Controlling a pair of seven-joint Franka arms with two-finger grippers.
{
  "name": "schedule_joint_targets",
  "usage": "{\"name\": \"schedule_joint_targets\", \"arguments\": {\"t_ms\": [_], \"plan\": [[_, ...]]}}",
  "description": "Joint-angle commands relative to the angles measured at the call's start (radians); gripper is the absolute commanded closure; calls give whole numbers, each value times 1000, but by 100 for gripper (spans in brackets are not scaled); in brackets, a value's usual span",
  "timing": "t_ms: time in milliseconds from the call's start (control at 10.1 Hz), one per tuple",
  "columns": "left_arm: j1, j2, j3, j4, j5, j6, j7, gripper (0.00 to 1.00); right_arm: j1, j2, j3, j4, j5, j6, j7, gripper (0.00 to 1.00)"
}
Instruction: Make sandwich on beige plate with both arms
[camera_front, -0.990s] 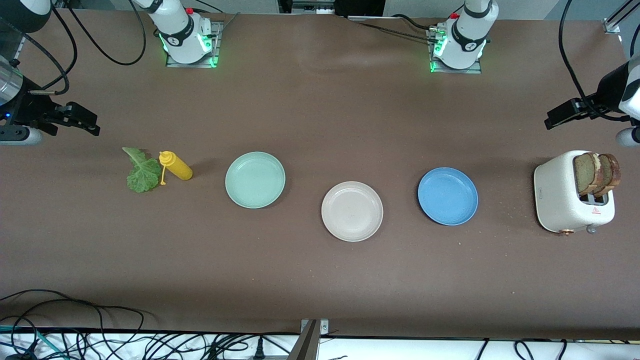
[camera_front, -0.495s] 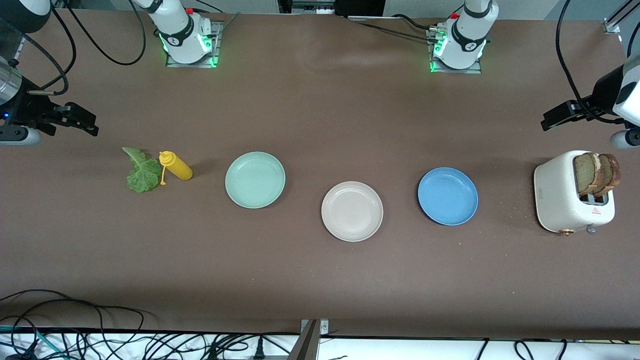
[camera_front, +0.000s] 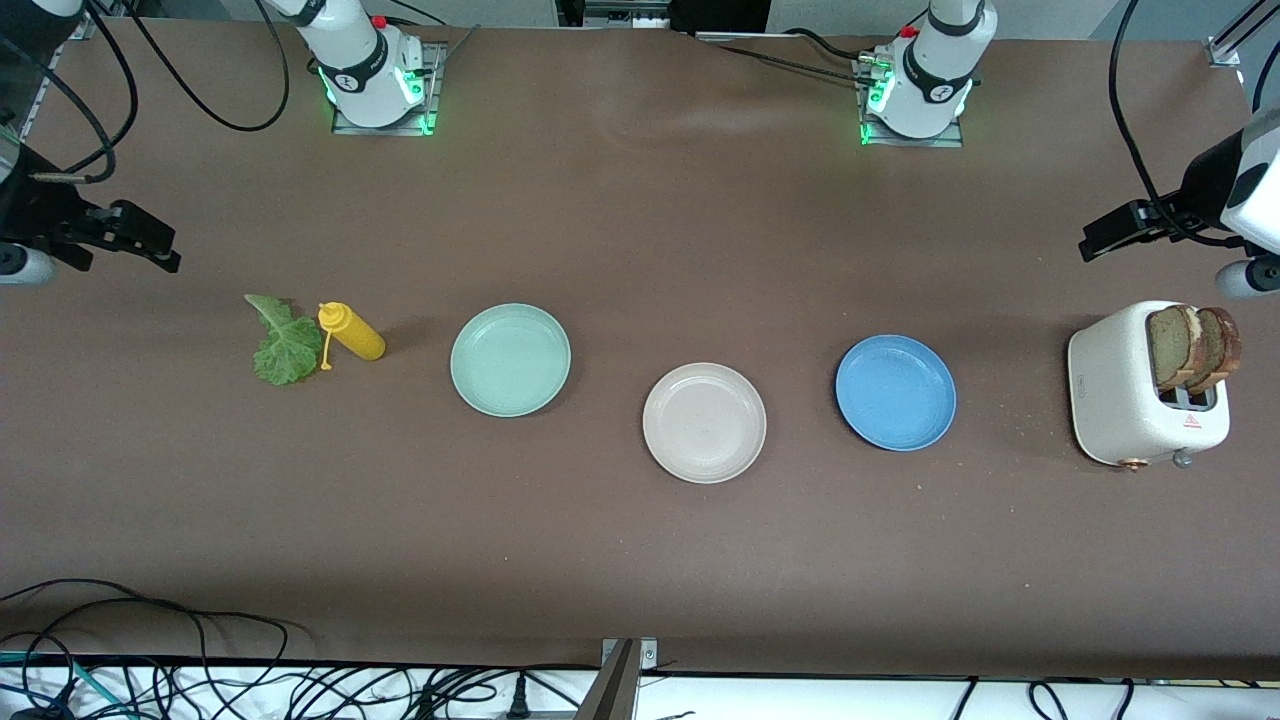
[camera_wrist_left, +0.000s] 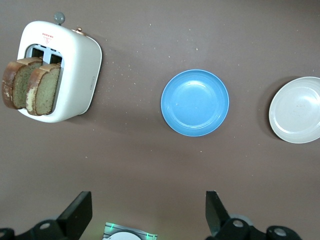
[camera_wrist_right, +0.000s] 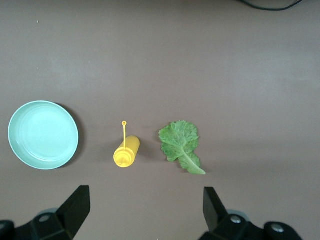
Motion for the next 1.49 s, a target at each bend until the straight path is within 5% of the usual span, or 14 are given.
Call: {"name": "schedule_joint_targets", "arguments": {"t_ms": [0, 1386], "plan": [[-1, 2, -7, 10, 26, -8, 13, 0, 2, -7, 3, 20, -4, -20, 3, 0], [2, 17, -7, 5, 35, -51, 7, 0, 3, -8, 5, 21, -2, -99, 3, 0]]}}
